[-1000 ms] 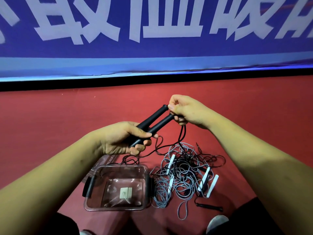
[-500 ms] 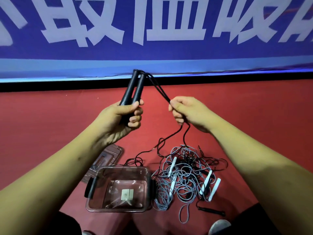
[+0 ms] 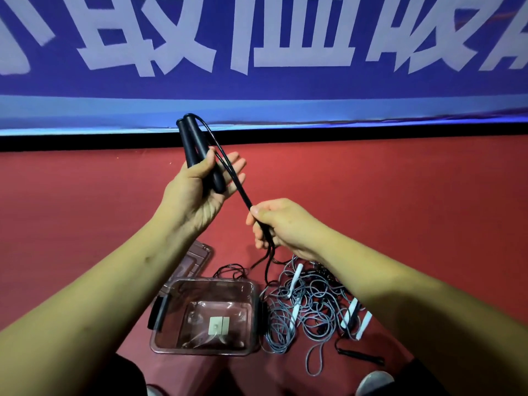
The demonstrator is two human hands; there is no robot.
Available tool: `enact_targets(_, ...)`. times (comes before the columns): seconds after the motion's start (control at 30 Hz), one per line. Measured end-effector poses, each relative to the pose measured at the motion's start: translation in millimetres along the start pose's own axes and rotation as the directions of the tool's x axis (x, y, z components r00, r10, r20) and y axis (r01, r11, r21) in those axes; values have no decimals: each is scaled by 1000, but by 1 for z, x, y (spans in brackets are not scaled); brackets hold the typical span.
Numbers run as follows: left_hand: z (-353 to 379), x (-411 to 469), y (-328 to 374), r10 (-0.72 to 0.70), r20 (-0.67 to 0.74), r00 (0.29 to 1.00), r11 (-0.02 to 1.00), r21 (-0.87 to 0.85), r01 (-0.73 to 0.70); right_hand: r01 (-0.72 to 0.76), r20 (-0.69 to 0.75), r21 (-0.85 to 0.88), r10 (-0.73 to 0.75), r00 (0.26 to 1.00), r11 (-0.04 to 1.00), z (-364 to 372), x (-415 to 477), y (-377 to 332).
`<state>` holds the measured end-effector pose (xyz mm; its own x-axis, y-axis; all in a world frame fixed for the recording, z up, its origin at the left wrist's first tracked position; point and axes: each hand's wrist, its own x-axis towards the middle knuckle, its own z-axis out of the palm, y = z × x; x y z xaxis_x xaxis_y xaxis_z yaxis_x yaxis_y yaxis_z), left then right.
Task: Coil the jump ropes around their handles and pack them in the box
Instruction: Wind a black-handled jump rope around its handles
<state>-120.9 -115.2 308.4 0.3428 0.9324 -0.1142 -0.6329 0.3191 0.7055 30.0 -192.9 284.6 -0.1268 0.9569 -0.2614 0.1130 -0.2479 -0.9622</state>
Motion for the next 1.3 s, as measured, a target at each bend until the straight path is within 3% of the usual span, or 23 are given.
enact_targets(0.17,2,-4,-5,-44,-40,998,999,17,45,-3,-3,-67,3,1000,998,21,-1,2)
enact_targets(0.47,3,-6,-17,-89,41,995,982,171,81,-39,-23,-141,36,999,989,24,-4,-3)
enact_targets(0.63,5,-4,-21,-86,94,992,993,92,78,-18,15,-198,22,1000,980,23,-7,-8)
enact_targets(0.83,1,13,-1,7,-2,1000,988,157,-7,62,67,-398,-38,997,915,7,-14,-19)
enact_targets(1.03,-18,28,17,104,-194,975,978,200,-64,162,130,-571,-106,986,805,-3,-23,-32)
enact_targets(1.17,-40,42,20,91,-337,937,984,178,-32,267,200,-684,-177,964,679,1,-29,-38)
enact_targets(1.3,-50,51,13,107,-350,930,994,56,-94,324,258,-684,-200,945,653,13,-29,-38)
